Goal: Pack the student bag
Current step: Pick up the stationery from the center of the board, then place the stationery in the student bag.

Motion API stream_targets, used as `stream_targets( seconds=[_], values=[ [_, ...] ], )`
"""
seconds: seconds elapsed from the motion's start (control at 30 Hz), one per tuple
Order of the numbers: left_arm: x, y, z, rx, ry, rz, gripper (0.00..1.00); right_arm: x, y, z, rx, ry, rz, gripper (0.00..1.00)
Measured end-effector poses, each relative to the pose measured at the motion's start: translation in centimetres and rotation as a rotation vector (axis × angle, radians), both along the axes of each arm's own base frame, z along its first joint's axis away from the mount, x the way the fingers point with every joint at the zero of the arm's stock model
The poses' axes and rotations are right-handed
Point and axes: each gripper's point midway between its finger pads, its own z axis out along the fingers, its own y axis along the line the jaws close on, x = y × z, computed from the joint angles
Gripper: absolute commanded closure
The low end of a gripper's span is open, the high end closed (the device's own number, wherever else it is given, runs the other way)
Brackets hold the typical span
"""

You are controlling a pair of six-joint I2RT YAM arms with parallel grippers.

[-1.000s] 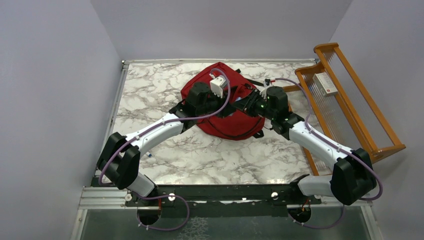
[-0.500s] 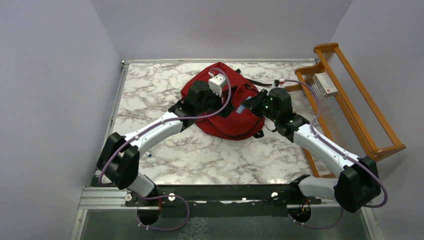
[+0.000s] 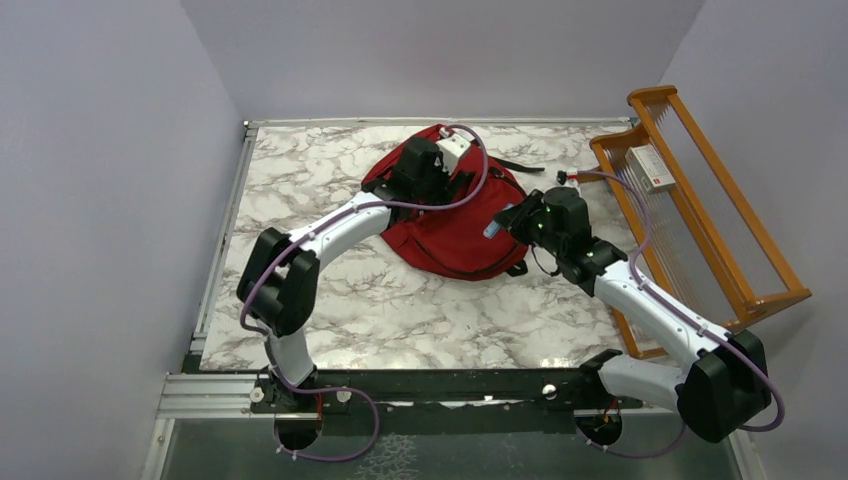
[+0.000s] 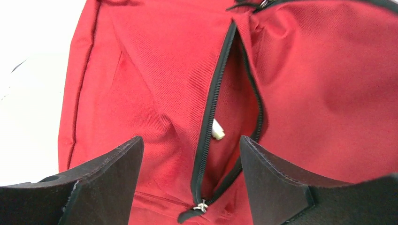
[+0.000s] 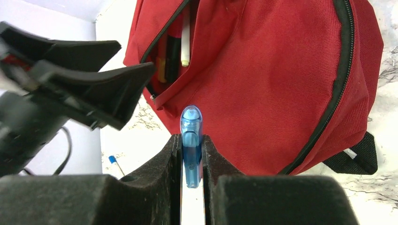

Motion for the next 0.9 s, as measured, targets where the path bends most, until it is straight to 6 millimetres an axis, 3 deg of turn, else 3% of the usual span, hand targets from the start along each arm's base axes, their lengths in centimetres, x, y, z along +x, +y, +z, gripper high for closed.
stream_targets(
  seconds=[0.1, 0.27, 0.53, 0.7, 0.9],
  values=[
    [0.9, 0.0, -1.9, 0.069, 0.014, 0.0, 0.3, -0.1, -0.1, 0.3, 0.002, -0.005, -0.001, 1.0],
    [2.1, 0.3, -4.0, 0.155, 0.03, 0.012, 0.47, -0.3, -0.2, 0.1, -0.002, 0.003, 0.0, 1.0],
    [2.8, 0.5, -3.5, 0.181, 0.019, 0.031, 0.81, -0.1, 0.6, 0.4, 0.048, 0.008, 0.005, 1.0],
    [2.8, 0.5, -3.3, 0.175, 0.02, 0.035, 0.98, 1.8, 2.1, -0.9, 0.1, 0.043, -0.001, 1.0],
    [2.7, 0.4, -3.4, 0.157, 0.033, 0.045, 1.0, 5.0, 4.1, -2.0, 0.143, 0.071, -0.018, 1.0]
  ],
)
